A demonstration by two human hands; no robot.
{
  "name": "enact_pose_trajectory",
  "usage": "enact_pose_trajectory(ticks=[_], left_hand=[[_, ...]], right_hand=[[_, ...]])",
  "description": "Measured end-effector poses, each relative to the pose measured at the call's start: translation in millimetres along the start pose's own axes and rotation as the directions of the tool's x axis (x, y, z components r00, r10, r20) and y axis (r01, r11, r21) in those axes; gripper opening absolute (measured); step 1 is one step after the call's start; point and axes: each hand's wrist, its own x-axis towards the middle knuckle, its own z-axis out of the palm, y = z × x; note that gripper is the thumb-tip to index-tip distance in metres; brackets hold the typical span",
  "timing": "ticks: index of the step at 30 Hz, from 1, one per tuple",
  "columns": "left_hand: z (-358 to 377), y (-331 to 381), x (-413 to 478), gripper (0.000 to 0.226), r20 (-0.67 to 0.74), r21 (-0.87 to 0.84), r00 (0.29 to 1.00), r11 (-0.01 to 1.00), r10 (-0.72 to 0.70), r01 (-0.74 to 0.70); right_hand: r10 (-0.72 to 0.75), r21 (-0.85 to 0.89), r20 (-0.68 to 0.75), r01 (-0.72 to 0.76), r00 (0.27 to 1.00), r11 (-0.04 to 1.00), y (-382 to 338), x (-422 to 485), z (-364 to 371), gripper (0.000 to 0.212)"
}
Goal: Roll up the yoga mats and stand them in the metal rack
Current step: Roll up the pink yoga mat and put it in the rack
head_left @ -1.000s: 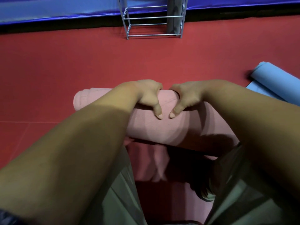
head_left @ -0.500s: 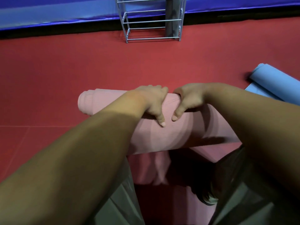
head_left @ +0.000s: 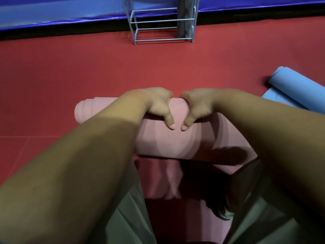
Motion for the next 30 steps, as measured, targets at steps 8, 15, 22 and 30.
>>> enact_pose_trajectory(ticks=[8,15,22,30], left_hand=[[8.7,18.6,-1.6,0.113,-0.025,0.193,0.998,0.979,0.066,-0.060],[-0.5,2.4,0.8,0.093,-0.020,0.011,0.999,0.999,0.037,-0.037],[0.3,-3.5,5.2,0.094,0.046,-0.057,0.999,0.998,-0.022,0.024],[10.1,16.4,4.0,0.126,0.011,0.181,0.998,0.981,0.062,-0.064]], right_hand=[[-0.002,0.089,0.059,-0.003,0.998,0.996,14.1,-3.9,-4.3,0.076],[0.005,0.133,0.070,-0.014,0.998,0.991,10.3,-2.7,-7.3,0.102],[0.002,-0.036,0.031,-0.001,1.000,0.999,-2.8,-1.4,-2.8,0.100],[0.020,0.054,0.040,-0.022,0.999,0.998,14.3,-1.3,-3.5,0.080]])
